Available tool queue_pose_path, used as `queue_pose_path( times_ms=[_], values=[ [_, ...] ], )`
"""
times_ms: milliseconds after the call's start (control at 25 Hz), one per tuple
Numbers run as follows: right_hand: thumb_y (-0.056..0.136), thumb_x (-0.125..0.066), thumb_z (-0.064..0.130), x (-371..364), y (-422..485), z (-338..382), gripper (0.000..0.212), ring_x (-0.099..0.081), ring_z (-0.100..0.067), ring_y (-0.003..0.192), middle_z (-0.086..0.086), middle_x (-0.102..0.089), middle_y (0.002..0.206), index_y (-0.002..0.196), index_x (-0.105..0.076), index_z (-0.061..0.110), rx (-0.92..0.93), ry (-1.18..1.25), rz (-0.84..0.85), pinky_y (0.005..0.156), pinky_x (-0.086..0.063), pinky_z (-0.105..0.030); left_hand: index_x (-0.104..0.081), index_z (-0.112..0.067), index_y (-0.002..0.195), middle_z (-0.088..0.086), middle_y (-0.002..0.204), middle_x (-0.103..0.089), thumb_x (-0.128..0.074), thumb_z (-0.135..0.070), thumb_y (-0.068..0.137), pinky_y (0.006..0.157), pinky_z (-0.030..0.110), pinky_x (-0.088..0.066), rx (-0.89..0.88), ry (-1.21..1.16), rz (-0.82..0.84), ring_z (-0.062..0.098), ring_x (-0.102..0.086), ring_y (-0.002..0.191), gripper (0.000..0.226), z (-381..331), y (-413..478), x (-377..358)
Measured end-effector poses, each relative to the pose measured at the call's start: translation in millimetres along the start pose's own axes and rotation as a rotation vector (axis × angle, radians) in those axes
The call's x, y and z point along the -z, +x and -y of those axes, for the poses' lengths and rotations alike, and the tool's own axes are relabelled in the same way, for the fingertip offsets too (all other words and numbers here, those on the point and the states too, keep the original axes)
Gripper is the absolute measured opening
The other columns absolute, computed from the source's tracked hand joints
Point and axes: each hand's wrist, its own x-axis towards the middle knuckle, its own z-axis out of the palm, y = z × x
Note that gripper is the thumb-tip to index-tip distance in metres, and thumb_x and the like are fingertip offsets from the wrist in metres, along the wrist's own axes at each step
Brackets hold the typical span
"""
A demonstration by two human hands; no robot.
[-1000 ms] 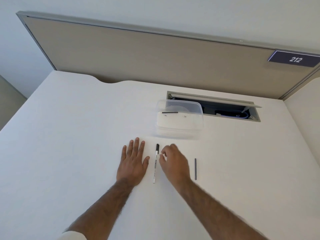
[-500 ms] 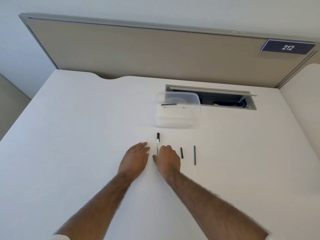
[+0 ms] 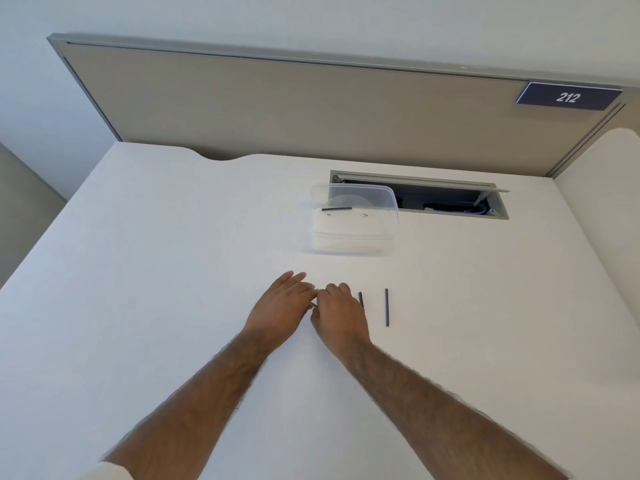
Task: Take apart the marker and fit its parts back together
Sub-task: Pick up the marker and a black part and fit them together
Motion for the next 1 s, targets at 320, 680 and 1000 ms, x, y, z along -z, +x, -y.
queue_pose_path(
  times_ms=[320,680,1000],
  values=[
    [0.085,-0.069,0.029,18.8,-1.3,-34.2,0.015,-0.051,-0.022,0.086,0.000,-0.060,0.085,0.087,-0.066,0.014,0.063,0.049,-0.225,0.061,-0.050,-0.034,-0.074,-0.023,0.103,-0.008,0.091,-0.071,-0.057,-0.019,0.099,0.102,0.028,-0.044,0.075,-0.149,0.022,0.015,-0.065,0.090,0.017,-14.4,20.1,19.5],
    [0.091,-0.056,0.023,18.7,-16.8,-107.1,0.018,-0.056,-0.030,0.102,-0.008,-0.063,0.103,0.105,-0.060,0.012,-0.578,0.092,-0.014,0.077,-0.052,-0.039,-0.069,-0.025,0.111,-0.008,0.100,-0.067,-0.052,-0.025,0.102,0.072,0.032,-0.046,0.231,-0.226,0.074,0.019,-0.062,0.090,0.019,-30.4,16.7,35.0],
    [0.088,-0.051,0.010,15.9,-9.1,-104.7,0.017,-0.062,-0.031,0.101,-0.009,-0.067,0.105,0.100,-0.064,0.009,-0.605,0.096,0.105,0.067,-0.042,-0.031,-0.069,-0.027,0.112,-0.010,0.102,-0.067,-0.052,-0.026,0.102,0.075,0.032,-0.048,0.278,-0.236,0.076,0.017,-0.061,0.092,0.020,-39.4,14.7,43.9]
  ],
)
